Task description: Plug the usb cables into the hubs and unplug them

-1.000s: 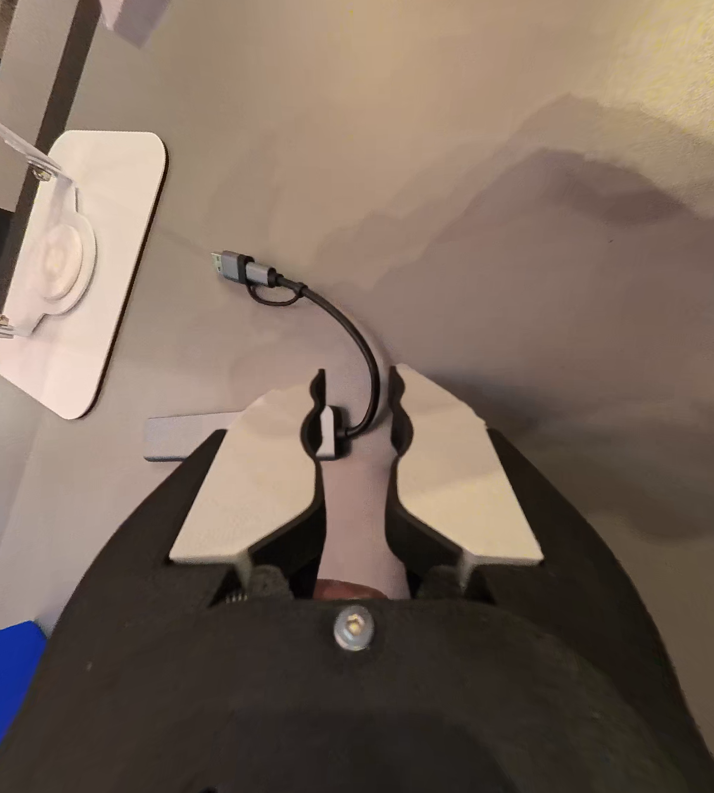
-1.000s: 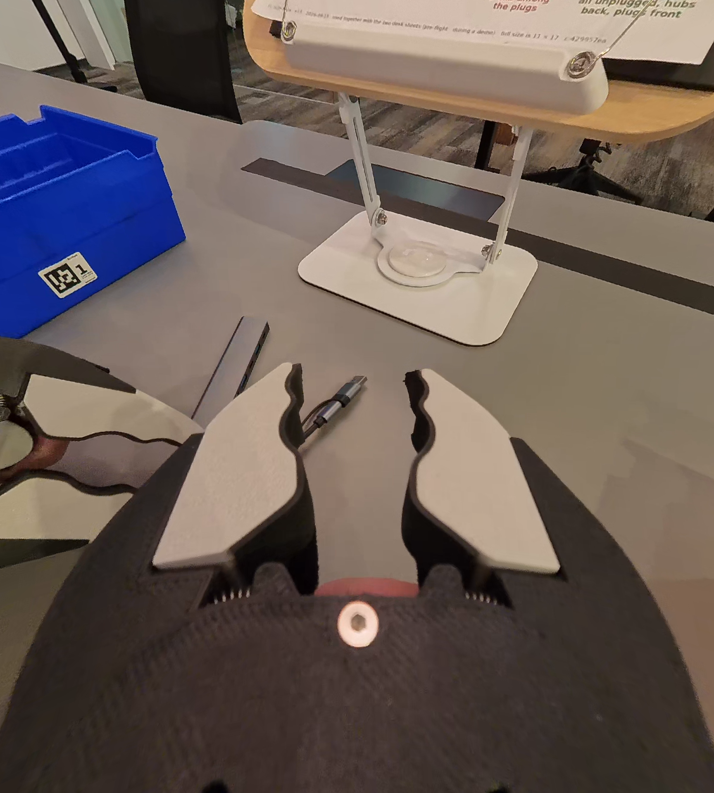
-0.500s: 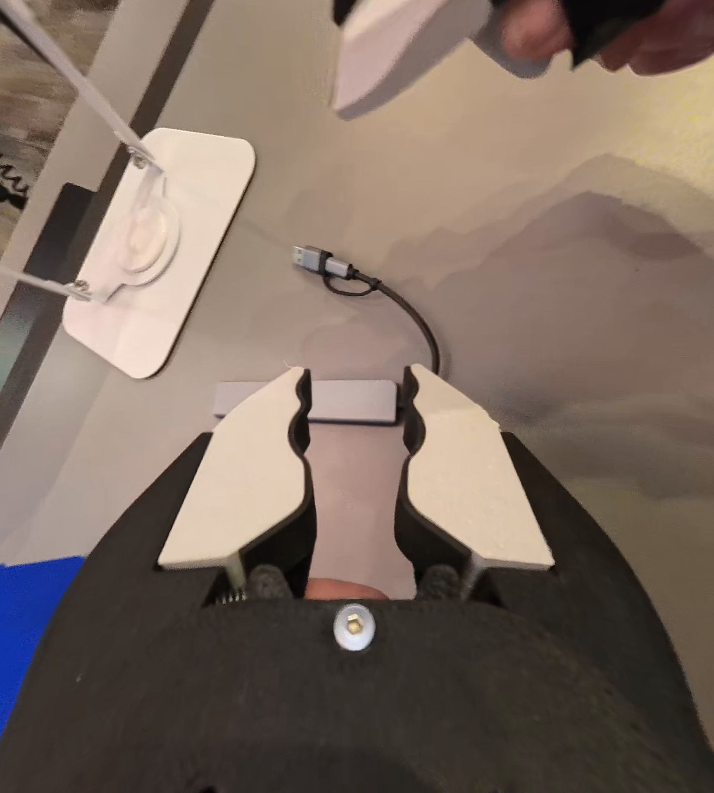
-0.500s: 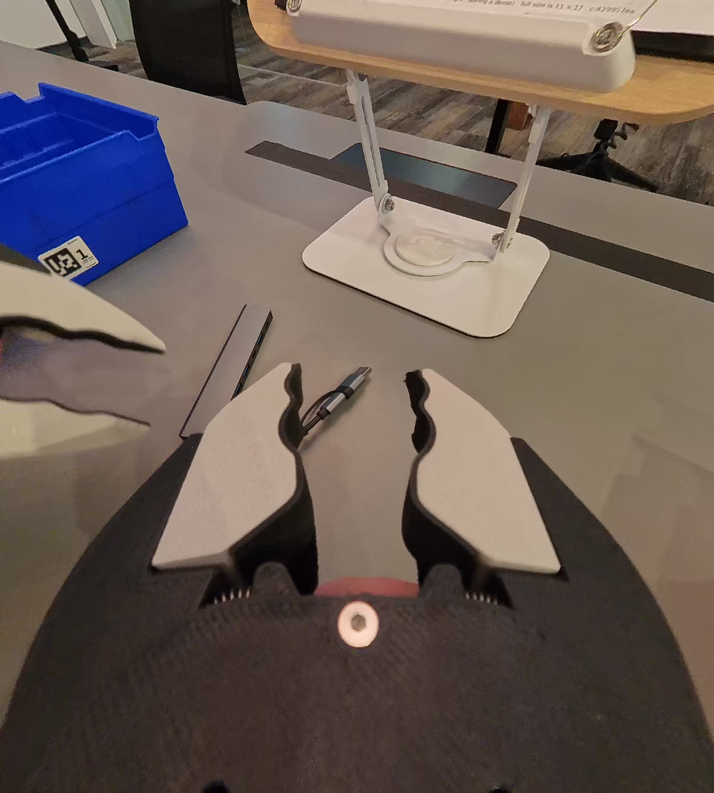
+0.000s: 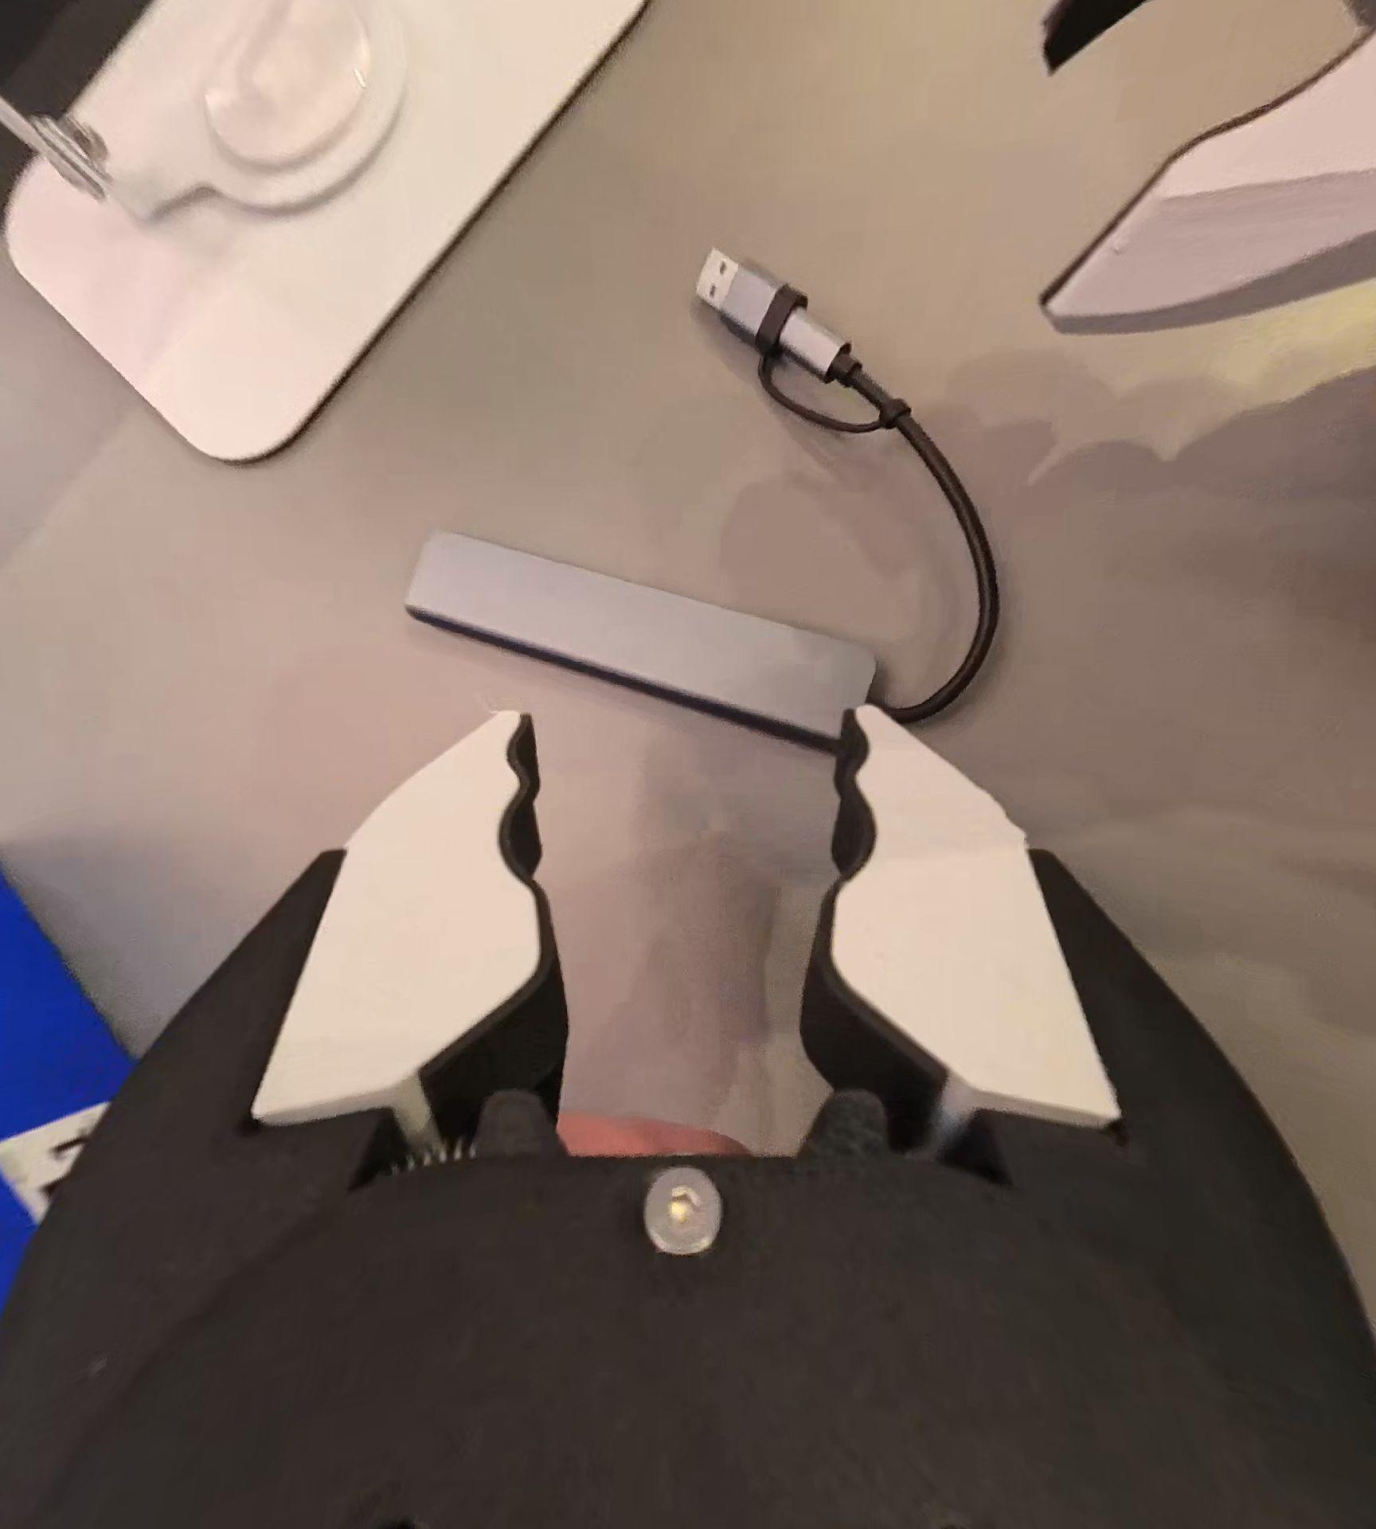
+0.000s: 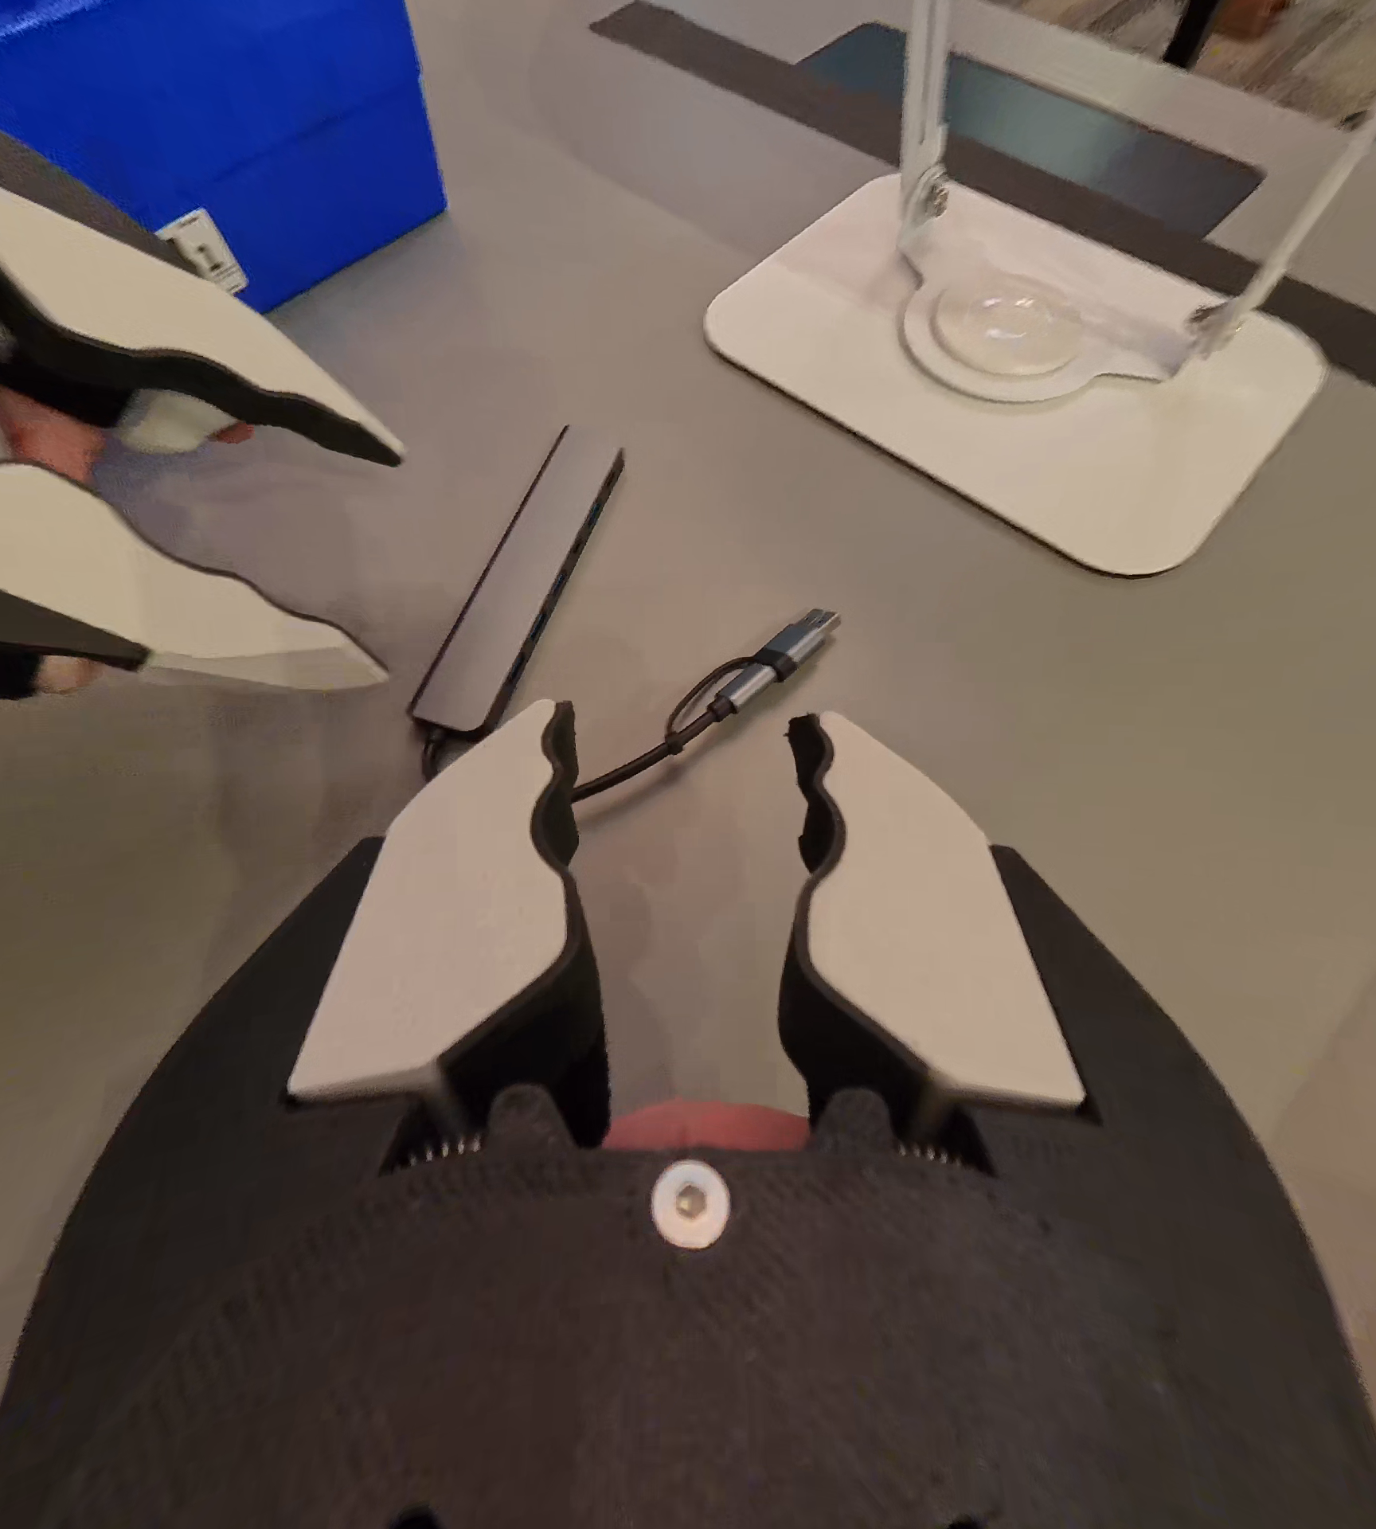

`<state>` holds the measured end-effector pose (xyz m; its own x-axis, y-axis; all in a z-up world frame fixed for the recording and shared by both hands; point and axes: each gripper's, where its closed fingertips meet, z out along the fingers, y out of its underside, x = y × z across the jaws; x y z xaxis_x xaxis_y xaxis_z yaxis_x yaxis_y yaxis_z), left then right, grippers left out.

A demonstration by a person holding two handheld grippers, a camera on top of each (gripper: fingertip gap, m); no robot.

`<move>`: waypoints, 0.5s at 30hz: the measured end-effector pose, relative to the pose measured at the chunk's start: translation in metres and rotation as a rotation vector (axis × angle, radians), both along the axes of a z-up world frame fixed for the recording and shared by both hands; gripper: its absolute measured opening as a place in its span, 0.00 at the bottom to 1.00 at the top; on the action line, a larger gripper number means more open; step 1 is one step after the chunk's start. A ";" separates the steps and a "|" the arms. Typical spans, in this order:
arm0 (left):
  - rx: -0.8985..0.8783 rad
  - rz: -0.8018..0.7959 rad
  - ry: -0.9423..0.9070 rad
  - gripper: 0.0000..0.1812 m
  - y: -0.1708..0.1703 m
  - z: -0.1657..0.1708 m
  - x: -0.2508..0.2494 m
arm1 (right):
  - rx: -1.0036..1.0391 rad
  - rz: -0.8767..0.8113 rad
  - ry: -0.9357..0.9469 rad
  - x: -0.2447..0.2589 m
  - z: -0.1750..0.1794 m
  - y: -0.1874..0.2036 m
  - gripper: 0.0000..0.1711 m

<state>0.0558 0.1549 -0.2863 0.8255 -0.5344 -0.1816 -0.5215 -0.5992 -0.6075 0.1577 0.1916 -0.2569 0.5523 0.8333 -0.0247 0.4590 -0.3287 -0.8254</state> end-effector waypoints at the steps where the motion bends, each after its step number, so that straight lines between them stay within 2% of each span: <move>1: -0.017 0.015 -0.002 0.39 0.000 -0.005 0.000 | -0.031 0.034 -0.002 -0.003 -0.004 -0.006 0.30; 6: -0.070 0.059 -0.047 0.37 0.002 -0.014 -0.005 | -0.091 0.166 -0.082 -0.018 -0.026 -0.028 0.31; 11: -0.052 0.083 -0.080 0.34 0.006 -0.002 -0.014 | -0.027 0.298 -0.147 -0.045 -0.036 -0.049 0.32; 15: -0.068 0.075 -0.076 0.34 0.004 -0.005 -0.015 | 0.044 0.366 -0.301 -0.051 -0.055 -0.059 0.29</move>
